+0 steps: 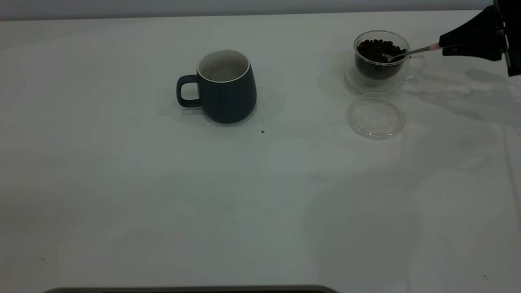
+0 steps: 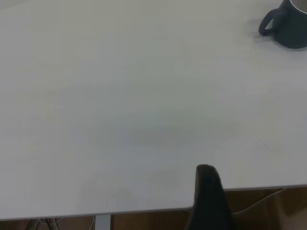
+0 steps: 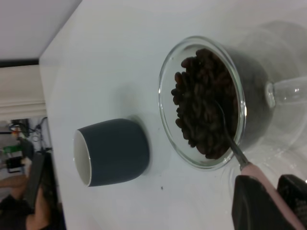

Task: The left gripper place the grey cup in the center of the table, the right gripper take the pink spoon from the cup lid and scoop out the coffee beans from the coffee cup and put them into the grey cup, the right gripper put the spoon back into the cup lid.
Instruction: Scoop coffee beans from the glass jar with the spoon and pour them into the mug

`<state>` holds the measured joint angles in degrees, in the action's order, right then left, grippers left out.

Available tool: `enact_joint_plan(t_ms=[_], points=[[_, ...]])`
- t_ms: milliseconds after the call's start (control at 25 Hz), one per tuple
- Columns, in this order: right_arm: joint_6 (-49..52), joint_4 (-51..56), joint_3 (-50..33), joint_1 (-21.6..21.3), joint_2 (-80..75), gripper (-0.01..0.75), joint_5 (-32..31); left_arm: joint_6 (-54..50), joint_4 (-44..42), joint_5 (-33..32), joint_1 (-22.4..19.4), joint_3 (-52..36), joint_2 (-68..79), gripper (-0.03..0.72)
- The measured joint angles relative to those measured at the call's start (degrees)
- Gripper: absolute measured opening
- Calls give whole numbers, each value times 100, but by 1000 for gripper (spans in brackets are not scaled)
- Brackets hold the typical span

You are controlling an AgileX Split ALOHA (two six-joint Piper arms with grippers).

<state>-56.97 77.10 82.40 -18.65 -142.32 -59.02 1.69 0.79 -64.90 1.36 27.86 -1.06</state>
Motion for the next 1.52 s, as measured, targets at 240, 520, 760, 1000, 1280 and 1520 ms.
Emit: enact_joint_plan(t_ms=[240,520,760,1000,1280,1520], points=[[51,162,0,-18,-47,98,-98,0,0,0,0,0,0,565],[68,416,0,-96,-47,98,-242,0,0,0,0,0,0,565],[180,537,0,-306,-47,98,-514,0,0,0,0,0,0,565],[192,619,0,-332,-47,98,-643,0,0,0,0,0,0,565],[194,690,0,-332,-47,98,-656,0,0,0,0,0,0,565],[199,672,0,-229,-47,98,-656,-19,0,0,0,0,0,565]])
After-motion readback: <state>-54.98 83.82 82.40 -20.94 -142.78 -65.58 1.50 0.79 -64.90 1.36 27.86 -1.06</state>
